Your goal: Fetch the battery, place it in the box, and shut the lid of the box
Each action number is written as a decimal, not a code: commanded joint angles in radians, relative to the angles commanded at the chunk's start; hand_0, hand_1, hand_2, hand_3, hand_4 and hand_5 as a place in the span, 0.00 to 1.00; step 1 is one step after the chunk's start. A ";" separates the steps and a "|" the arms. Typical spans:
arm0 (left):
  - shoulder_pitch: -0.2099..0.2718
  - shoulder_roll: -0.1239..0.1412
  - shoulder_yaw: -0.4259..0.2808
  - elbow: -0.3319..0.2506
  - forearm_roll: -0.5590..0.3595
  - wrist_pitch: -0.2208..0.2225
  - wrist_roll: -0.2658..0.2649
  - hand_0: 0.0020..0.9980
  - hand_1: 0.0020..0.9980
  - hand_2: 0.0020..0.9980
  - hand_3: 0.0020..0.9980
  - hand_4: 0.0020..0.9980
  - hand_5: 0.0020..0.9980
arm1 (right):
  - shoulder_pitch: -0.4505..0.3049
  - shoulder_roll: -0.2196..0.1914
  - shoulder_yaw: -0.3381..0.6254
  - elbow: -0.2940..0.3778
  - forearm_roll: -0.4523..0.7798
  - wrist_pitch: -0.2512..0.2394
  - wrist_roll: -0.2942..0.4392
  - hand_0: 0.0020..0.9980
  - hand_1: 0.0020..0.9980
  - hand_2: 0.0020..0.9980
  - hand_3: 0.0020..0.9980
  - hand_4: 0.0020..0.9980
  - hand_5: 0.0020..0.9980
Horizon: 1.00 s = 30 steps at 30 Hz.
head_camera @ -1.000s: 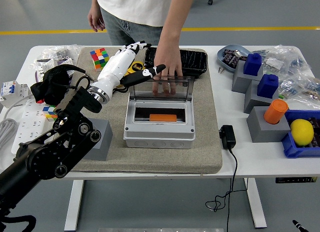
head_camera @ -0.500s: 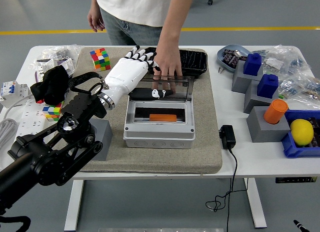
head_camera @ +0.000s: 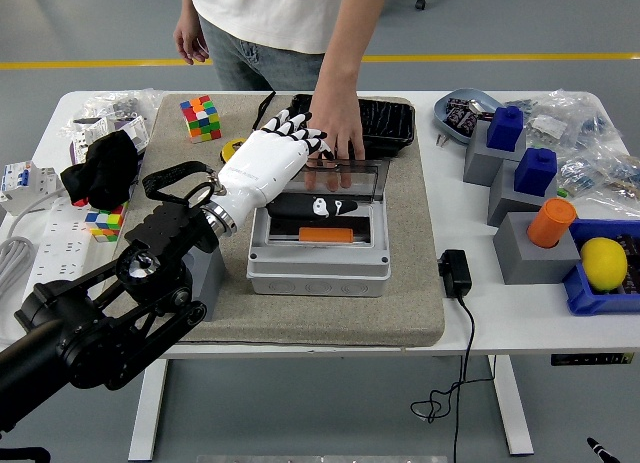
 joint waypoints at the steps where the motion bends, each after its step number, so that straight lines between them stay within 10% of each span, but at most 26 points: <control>1: 0.002 0.005 0.010 -0.016 -0.009 -0.022 0.016 1.00 0.82 0.71 0.72 1.00 1.00 | 0.000 -0.001 0.002 0.001 -0.001 0.000 0.000 0.84 0.79 0.79 0.82 1.00 1.00; 11: 0.029 0.041 0.083 -0.149 -0.064 -0.234 0.153 1.00 0.83 0.72 0.73 1.00 1.00 | 0.000 -0.001 0.006 0.001 -0.003 0.000 0.001 0.84 0.79 0.78 0.82 1.00 1.00; 19: 0.040 0.051 0.100 -0.202 -0.066 -0.275 0.183 1.00 0.85 0.74 0.73 1.00 1.00 | 0.001 -0.001 0.004 0.000 -0.002 0.000 0.000 0.84 0.79 0.78 0.82 1.00 1.00; 25: 0.058 0.040 0.045 -0.217 -0.030 -0.213 0.141 1.00 0.86 0.74 0.73 1.00 1.00 | 0.000 0.000 0.005 0.001 -0.003 0.001 -0.001 0.84 0.79 0.78 0.82 1.00 1.00; 30: 0.120 0.002 -0.113 -0.261 -0.187 -0.319 0.093 1.00 0.86 0.75 0.72 1.00 1.00 | -0.003 0.003 0.005 0.001 -0.005 0.002 -0.002 0.84 0.79 0.78 0.82 1.00 1.00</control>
